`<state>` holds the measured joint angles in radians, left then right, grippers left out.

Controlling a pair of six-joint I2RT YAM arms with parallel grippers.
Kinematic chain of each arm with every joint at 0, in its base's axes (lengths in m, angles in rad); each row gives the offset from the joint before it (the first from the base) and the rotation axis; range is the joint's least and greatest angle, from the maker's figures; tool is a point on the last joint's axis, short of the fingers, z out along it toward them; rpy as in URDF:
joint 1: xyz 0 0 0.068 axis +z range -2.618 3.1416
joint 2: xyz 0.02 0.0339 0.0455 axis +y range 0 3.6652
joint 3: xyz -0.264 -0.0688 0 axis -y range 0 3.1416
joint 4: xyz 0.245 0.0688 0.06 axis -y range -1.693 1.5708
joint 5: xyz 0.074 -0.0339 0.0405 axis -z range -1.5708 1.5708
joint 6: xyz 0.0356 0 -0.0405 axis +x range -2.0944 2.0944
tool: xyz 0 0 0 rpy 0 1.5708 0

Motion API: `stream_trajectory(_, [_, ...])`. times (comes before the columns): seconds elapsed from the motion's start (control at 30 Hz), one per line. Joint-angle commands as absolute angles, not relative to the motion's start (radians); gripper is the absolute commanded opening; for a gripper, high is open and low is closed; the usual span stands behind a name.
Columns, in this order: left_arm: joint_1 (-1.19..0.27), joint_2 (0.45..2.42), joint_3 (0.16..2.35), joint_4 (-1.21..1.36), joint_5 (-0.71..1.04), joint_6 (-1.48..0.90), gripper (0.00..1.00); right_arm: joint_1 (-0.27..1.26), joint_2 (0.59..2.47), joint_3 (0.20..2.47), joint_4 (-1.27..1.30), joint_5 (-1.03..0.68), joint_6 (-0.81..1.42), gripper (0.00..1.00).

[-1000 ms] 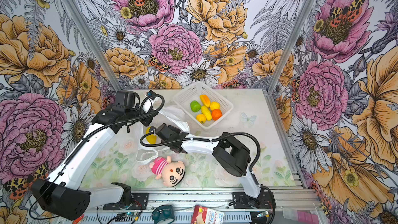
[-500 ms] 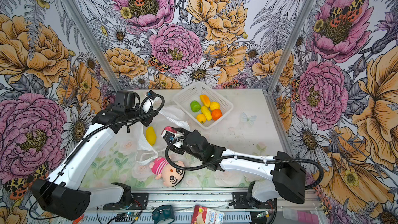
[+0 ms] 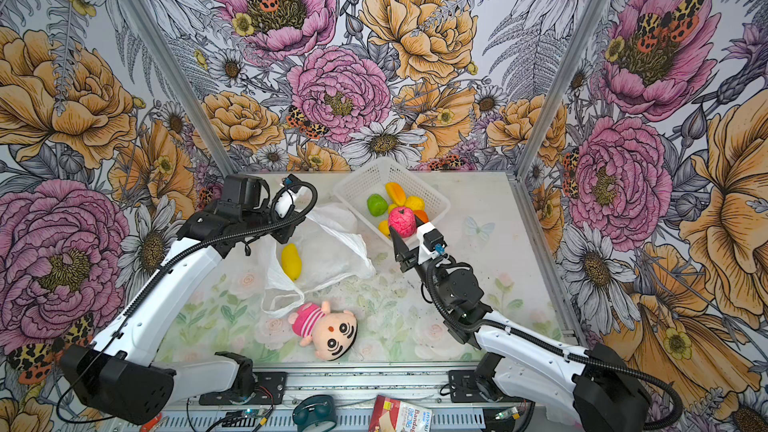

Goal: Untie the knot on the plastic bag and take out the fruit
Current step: 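Lift the red fruit out of the bag over the basket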

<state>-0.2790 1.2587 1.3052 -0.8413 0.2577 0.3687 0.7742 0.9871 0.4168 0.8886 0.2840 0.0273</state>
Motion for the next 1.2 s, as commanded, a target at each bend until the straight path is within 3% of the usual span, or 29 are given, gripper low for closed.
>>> stream_trajectory(0.0, [-0.282, 1.258, 1.309, -0.837, 0.252, 0.365, 0.0, 0.71, 1.022, 0.445, 0.919, 0.438, 0.208, 0.25])
stream_trajectory(0.33, [-0.279, 1.258, 1.309, -0.837, 0.256, 0.364, 0.0, 0.435, 1.191, 0.669, 0.477, 0.297, 0.565, 0.25])
stream_trajectory(0.6, [-0.278, 1.258, 1.309, -0.837, 0.254, 0.364, 0.0, 0.391, 1.555, 1.107, 0.039, 0.023, 0.541, 0.19])
stream_trajectory(0.73, [-0.277, 1.259, 1.308, -0.837, 0.254, 0.364, 0.0, 0.39, 1.753, 1.316, -0.157, -0.014, 0.496, 0.15])
stream_trajectory(1.17, [-0.273, 1.261, 1.308, -0.837, 0.255, 0.363, 0.0, 0.382, 2.091, 1.608, -0.339, -0.085, 0.456, 0.17])
